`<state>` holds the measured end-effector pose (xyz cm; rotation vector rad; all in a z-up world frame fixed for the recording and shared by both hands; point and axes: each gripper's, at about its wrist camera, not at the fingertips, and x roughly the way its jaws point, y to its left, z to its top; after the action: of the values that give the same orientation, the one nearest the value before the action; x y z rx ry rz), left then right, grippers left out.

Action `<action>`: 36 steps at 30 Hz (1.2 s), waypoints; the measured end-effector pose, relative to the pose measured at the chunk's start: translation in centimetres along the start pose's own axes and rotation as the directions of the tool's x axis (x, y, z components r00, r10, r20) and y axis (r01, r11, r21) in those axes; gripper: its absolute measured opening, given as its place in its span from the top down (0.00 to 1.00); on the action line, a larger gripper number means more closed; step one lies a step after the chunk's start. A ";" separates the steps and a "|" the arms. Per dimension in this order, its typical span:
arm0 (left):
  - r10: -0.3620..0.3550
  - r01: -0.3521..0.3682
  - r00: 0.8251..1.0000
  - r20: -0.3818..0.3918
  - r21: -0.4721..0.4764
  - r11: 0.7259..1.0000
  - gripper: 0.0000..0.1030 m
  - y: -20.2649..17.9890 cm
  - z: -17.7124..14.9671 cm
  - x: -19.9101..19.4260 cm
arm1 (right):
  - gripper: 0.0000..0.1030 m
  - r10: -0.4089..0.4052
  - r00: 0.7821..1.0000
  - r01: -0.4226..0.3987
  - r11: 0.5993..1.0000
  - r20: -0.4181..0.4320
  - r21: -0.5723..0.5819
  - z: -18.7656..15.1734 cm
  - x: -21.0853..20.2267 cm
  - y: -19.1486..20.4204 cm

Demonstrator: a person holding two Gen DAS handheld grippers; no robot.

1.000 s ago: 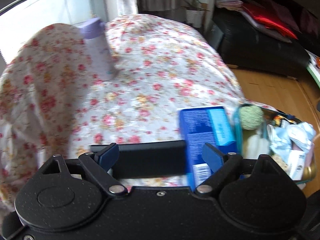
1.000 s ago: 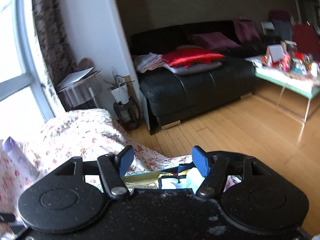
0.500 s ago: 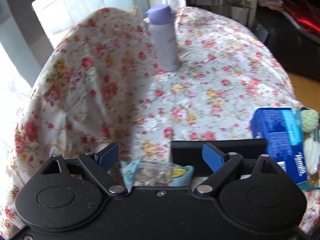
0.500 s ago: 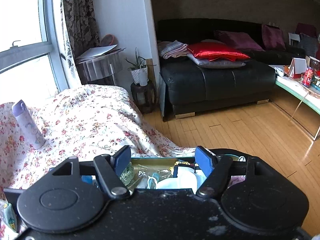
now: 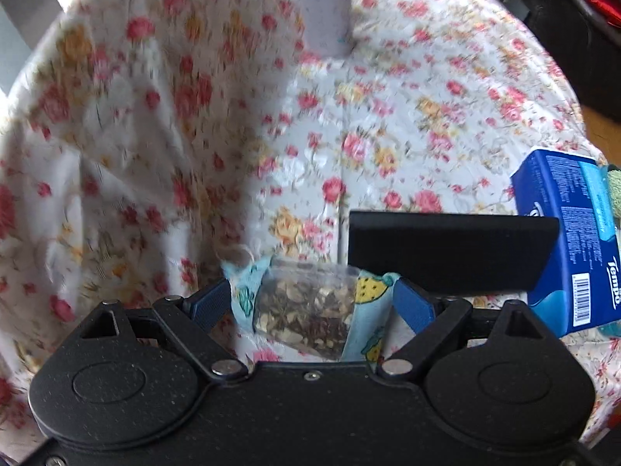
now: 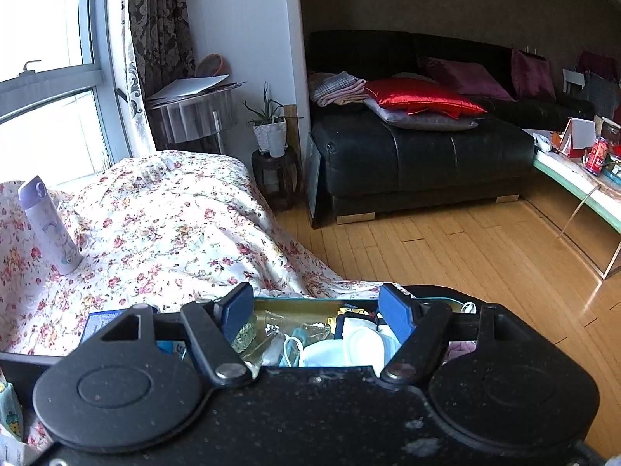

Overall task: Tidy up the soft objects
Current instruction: 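Move both open tools back to the bedspread beside the blue Tempo pack, then grasp the blue cloth herb sachet with the left gripper while the right tool approaches the white tissue pack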

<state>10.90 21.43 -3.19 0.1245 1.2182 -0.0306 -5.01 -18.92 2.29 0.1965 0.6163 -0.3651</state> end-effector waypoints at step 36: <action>-0.236 0.216 0.971 -0.024 -0.329 0.920 0.15 3.1 -0.4 2.5 | 0.28 0.499 0.845 -0.535 0.773 -0.194 -0.342 -7.8 -8.8 17.8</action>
<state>11.68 24.68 -5.43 -0.3068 1.2802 -0.0276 -8.87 2.04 2.52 -0.0011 0.6849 0.3102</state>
